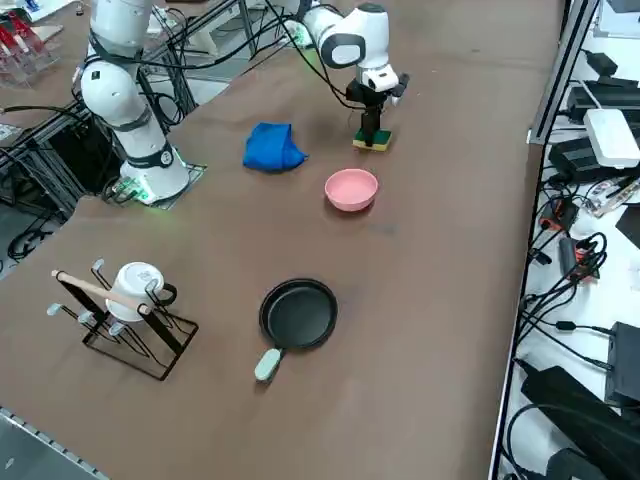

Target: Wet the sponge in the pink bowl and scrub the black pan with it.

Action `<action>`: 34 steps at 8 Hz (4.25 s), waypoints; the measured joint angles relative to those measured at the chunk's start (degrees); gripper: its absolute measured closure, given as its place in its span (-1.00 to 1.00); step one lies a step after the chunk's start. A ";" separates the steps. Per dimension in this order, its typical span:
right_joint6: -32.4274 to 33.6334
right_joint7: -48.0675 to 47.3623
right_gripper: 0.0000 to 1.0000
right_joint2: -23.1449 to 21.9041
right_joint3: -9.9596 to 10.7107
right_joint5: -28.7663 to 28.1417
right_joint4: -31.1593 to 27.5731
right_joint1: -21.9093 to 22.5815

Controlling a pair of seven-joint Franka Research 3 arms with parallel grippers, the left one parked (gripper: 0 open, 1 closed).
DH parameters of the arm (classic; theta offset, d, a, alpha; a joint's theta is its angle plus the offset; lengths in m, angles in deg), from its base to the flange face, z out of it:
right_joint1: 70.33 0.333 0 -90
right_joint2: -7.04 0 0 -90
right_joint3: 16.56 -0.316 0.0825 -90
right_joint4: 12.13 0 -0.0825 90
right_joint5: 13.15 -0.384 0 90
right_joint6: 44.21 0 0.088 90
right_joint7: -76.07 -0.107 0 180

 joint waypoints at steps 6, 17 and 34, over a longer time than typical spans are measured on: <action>-0.20 -0.01 -0.65 1.32 -0.01 -0.01 0.01 0.13; 21.74 28.45 0.27 -12.56 4.36 -0.22 1.00 -16.68; 19.12 34.01 0.36 -1.66 3.43 -1.21 0.57 -21.76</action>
